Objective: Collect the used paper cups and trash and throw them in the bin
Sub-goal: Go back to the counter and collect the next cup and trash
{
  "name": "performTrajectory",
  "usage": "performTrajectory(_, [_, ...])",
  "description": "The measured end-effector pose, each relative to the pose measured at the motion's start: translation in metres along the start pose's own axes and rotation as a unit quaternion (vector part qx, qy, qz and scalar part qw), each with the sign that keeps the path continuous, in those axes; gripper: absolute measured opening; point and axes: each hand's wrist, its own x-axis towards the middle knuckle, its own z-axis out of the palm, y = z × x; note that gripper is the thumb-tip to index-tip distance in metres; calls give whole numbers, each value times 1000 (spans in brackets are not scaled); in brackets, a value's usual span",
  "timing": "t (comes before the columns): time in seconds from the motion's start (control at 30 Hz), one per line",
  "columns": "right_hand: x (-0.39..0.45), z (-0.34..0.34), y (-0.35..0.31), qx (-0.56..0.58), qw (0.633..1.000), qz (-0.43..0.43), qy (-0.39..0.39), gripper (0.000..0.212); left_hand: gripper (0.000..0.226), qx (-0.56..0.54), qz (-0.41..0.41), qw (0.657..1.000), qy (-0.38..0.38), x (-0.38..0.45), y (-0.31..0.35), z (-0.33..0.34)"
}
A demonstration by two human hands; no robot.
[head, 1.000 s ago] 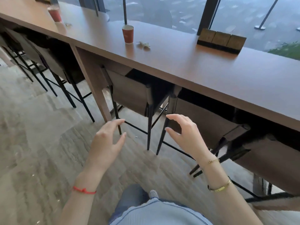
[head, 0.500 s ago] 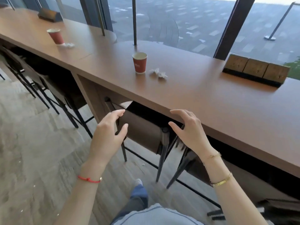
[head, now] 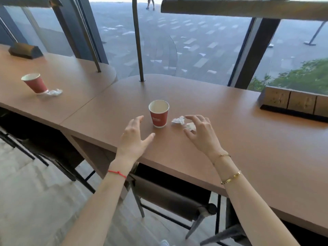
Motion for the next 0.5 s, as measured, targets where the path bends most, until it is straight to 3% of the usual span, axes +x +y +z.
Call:
performTrajectory(0.27, [43,24,10,-47,995,14,-84,43,91,-21,-23,999,-30,55,-3,32])
performTrajectory(0.5, [43,29,19,-32,998,-18,-60,14,65,-81,-35,996,-7,67,-1,45])
